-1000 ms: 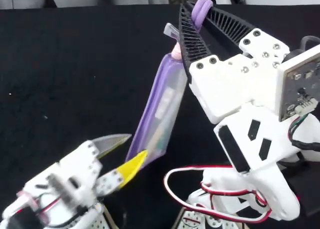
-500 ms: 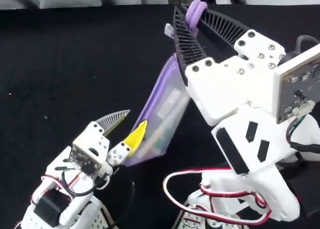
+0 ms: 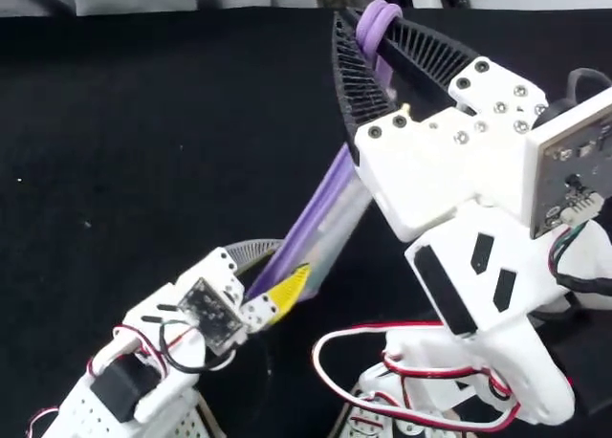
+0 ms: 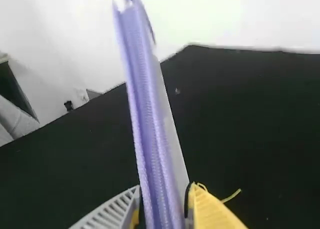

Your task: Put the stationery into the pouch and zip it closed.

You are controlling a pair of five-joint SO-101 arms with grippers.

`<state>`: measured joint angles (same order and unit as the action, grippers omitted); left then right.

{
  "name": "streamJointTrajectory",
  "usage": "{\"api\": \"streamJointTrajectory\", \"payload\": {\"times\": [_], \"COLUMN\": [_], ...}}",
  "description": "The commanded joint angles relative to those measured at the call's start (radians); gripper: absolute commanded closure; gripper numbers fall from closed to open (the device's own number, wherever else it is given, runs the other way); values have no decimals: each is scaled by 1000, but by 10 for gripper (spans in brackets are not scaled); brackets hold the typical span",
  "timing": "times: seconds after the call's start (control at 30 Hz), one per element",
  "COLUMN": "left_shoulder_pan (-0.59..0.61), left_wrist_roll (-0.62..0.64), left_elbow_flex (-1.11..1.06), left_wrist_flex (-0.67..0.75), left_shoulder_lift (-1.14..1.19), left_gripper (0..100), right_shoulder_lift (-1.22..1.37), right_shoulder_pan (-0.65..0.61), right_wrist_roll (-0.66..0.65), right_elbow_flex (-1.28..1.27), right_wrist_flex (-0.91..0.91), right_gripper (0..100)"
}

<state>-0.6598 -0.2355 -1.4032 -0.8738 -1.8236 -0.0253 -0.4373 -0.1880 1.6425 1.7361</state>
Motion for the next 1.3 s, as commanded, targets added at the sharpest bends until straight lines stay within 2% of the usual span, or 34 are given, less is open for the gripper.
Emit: {"api": "streamJointTrajectory", "payload": {"times": [0.0, 0.13, 0.23, 0.27, 0.33, 0.4, 0.47, 0.6, 0.67, 0.77, 0.9, 0.97, 1.1, 1.17, 1.27], "left_shoulder_pan": [-13, -13, -15, -13, -13, -12, -12, -1, 30, 79, 87, 87, 93, 97, 107], "left_wrist_roll": [-28, -25, -25, -25, -25, -23, -8, 126, 169, 203, 278, 328, 347, 347, 354], "left_elbow_flex": [-56, -154, -216, -236, -278, -298, -295, -295, -295, -295, -295, -295, -295, -295, -295], "left_wrist_flex": [68, 178, 270, 310, 390, 446, 445, 445, 451, 454, 503, 519, 522, 522, 522], "left_shoulder_lift": [6, 6, 3, 3, 2, 5, 3, 3, 5, 3, 6, 6, 6, 5, 5], "left_gripper": [840, 847, 948, 981, 949, 972, 969, 971, 971, 971, 971, 971, 971, 971, 971], "right_shoulder_lift": [-25, -25, -36, -45, -58, -61, -61, -71, -79, -104, -127, -111, -50, -39, -82], "right_shoulder_pan": [-15, -18, -106, -152, -258, -361, -446, -612, -715, -905, -1206, -1316, -1324, -1266, -1126], "right_wrist_roll": [8, 9, 2, 0, 0, 0, 0, -46, -75, -117, -161, -163, -163, -163, -164], "right_elbow_flex": [7, 16, 25, 25, 22, 22, 16, -76, -102, -104, -111, -142, -309, -384, -344], "right_wrist_flex": [32, 32, 25, 14, -38, -114, -193, -331, -310, -176, -75, -37, 9, 17, -5], "right_gripper": [987, 987, 987, 987, 987, 987, 985, 985, 986, 985, 986, 986, 987, 987, 987]}}
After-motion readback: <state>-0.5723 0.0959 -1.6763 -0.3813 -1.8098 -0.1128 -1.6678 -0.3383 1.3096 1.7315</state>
